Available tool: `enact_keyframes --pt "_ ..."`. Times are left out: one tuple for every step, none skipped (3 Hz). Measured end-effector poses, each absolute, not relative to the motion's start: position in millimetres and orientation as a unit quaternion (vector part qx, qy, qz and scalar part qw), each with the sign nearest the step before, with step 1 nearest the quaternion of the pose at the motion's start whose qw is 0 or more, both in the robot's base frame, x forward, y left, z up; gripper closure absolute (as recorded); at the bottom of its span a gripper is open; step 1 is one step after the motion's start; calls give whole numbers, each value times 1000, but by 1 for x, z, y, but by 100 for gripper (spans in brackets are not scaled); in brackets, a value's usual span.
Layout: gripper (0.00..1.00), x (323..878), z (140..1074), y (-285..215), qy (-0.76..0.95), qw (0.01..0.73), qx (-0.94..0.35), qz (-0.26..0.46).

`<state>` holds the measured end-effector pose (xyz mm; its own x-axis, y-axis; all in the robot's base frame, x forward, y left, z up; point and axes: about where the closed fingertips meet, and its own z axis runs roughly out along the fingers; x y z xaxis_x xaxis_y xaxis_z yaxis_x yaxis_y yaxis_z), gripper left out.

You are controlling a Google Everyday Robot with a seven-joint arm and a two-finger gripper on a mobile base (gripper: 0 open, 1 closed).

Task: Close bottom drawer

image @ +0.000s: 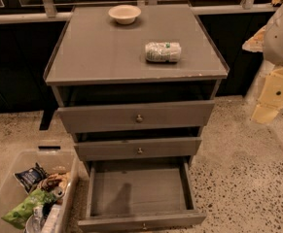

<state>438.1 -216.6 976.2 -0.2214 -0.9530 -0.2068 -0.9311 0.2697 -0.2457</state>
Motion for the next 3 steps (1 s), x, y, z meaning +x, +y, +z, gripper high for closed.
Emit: enact_keyframes --pt "0 438 976 -217 781 159 -603 -34" --pt "0 433 976 -225 781 171 -600 -34" --pt "0 415 955 -235 772 189 -606 -30"
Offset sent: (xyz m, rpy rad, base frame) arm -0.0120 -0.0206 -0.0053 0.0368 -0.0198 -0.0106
